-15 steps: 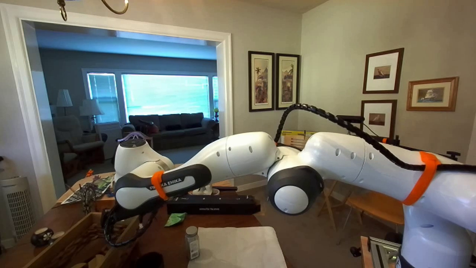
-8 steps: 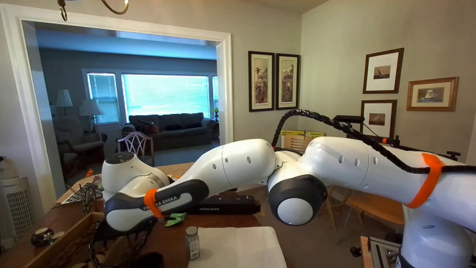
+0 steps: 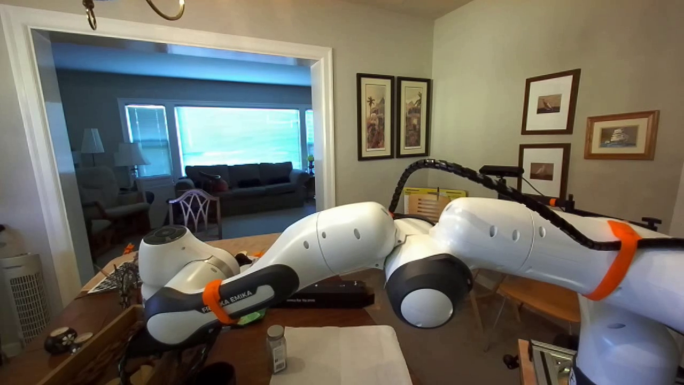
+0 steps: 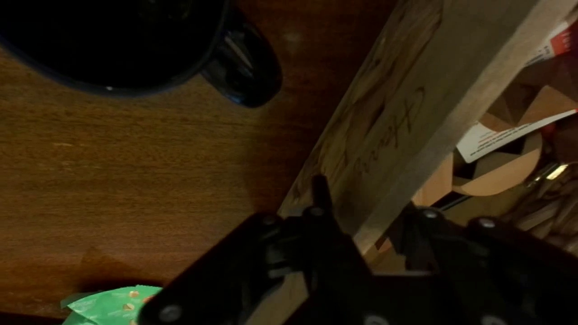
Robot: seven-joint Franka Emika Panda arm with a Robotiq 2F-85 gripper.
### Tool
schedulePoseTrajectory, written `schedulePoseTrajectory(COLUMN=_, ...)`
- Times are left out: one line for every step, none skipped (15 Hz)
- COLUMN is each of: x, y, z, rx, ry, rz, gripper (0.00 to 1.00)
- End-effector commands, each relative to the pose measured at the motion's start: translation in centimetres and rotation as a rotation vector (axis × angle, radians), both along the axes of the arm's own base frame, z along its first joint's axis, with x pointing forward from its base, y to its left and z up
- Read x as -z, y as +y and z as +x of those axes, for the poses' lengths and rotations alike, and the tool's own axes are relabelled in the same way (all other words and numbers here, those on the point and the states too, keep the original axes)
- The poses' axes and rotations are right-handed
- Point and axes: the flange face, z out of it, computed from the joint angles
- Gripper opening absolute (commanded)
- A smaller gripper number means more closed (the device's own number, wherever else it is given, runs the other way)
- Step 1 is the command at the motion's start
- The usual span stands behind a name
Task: Put the white object in the basket then move the basket forwards.
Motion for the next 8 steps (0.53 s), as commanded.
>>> schedulePoseTrajectory(x=0.6, y=0.2, z=-0.2, rx=0.021, ry=0.005, rz=-0.004, gripper=0.04)
schedulePoseTrajectory(x=0.6, y=0.0, z=-0.2, rx=0.026, ry=0.006, rz=-0.001, gripper=0.02)
schedulePoseTrajectory(x=0.2, y=-0.1, z=-0.1, rx=0.024, ry=0.003, rz=0.002, gripper=0.05)
schedulePoseTrajectory(x=0.1, y=-0.2, z=0.0, rx=0.026, ry=0.000, rz=0.005, gripper=0.02)
schedulePoseTrajectory(x=-0.3, y=-0.2, z=0.1, rx=0.023, ry=-0.009, rz=0.003, gripper=0.04)
schedulePoseTrajectory(x=-0.9, y=-0.2, z=0.2, rx=0.022, ry=-0.019, rz=0.004, gripper=0.03)
schedulePoseTrajectory(x=-1.3, y=-0.1, z=0.3, rx=0.022, ry=-0.027, rz=0.000, gripper=0.04)
schedulePoseTrajectory(x=-1.6, y=0.0, z=0.3, rx=0.020, ry=-0.033, rz=-0.003, gripper=0.04)
